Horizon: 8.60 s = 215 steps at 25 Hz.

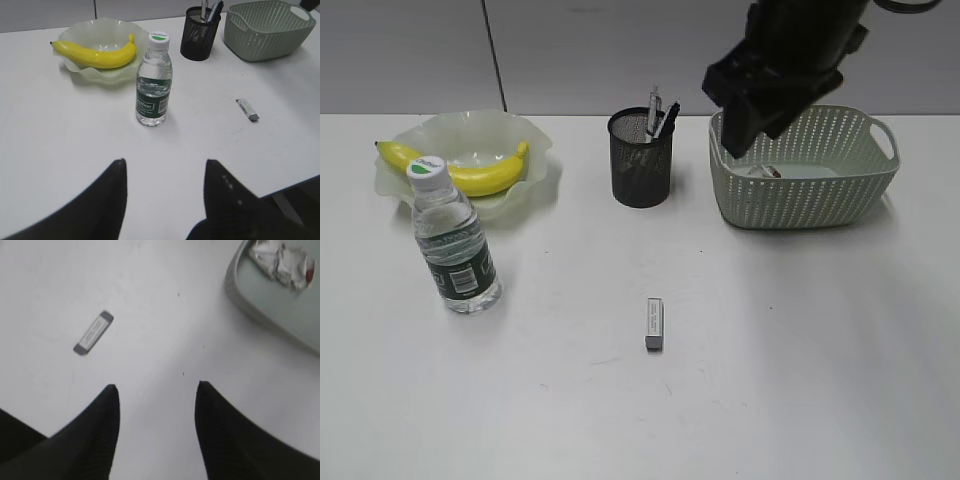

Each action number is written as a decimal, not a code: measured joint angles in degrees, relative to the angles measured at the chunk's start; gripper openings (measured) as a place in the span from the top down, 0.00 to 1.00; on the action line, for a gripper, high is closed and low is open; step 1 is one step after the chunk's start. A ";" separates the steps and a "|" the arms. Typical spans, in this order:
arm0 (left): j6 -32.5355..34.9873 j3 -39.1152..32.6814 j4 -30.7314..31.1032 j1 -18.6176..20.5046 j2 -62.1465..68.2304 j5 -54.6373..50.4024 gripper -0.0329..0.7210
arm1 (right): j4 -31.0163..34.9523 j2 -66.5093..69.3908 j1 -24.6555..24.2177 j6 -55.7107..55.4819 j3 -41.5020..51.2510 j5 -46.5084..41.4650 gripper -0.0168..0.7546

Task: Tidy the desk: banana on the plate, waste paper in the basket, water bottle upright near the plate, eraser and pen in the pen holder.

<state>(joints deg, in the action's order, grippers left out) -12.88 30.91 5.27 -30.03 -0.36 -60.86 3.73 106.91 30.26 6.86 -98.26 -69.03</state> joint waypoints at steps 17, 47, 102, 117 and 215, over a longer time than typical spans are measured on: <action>0.00 0.00 0.00 0.00 0.00 0.00 0.46 | 0.00 -50.19 0.00 -2.11 53.42 5.68 0.46; 7.82 2.14 -25.32 -0.07 38.32 29.88 0.57 | -4.23 -107.18 0.00 -5.55 68.77 8.24 0.46; -9.71 56.50 -9.13 -16.62 126.71 16.96 0.78 | -4.07 -107.30 0.00 -5.70 69.08 9.49 0.47; -9.73 68.89 -2.77 -16.18 119.83 7.77 0.77 | -4.07 -107.30 0.00 -5.73 69.08 9.54 0.47; 8.50 -0.03 -3.97 -4.25 5.03 -0.07 0.56 | -4.07 -107.30 0.00 -5.73 69.08 9.60 0.47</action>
<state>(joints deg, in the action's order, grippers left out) -4.38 30.88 1.30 -34.28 4.67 -60.93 -0.34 -0.40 30.26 1.13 -29.18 -59.43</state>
